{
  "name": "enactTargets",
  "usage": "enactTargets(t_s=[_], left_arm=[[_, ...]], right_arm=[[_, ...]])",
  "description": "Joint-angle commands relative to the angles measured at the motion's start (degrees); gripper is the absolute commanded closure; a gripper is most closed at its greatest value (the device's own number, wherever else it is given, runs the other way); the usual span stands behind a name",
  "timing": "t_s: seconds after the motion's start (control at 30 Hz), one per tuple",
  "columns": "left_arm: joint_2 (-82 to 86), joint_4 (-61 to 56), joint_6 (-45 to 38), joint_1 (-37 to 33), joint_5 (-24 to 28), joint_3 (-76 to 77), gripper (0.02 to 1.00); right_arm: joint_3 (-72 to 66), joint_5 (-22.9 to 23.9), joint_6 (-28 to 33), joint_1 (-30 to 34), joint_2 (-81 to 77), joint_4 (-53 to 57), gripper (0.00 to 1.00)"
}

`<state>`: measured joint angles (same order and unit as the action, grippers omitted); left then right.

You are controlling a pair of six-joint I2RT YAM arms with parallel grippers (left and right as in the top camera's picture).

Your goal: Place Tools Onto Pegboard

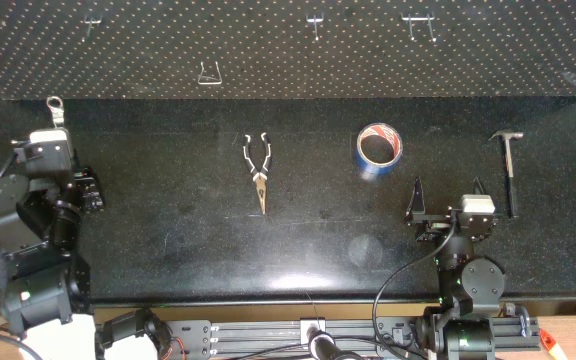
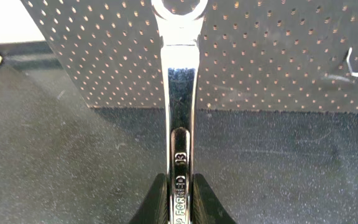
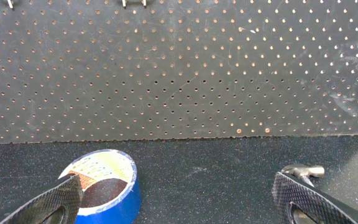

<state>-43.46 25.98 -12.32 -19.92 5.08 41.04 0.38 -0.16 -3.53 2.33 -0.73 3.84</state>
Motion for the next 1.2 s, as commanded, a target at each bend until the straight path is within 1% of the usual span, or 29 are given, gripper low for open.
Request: enactTargets(t_s=[0.03,0.07,0.23,0.8,1.2], left_arm=[[-0.79,-3.23,-0.81,0.17,1.09,-0.74,0.991],[-0.81,-4.48,-0.79,0.17,1.84,-0.74,0.991],[-4.13,-7.91,-0.81,0.17,9.16,-0.74,0.991],[-13.14,-19.39,-0.81,0.07,9.11,-0.74,0.991],[-16.87,-23.61,-0.83,0.07,9.14,-0.74,0.991]], right_arm=[[-0.15,-0.35,0.83,0.26,0.61,0.31,0.001],[-0.15,-0.35,0.83,0.26,0.61,0.31,0.001],[-0.15,-0.35,0.83,0.26,0.61,0.31,0.001],[-0.15,-0.35,0.83,0.26,0.61,0.31,0.001],[-0.15,-0.35,0.83,0.26,0.61,0.31,0.001]])
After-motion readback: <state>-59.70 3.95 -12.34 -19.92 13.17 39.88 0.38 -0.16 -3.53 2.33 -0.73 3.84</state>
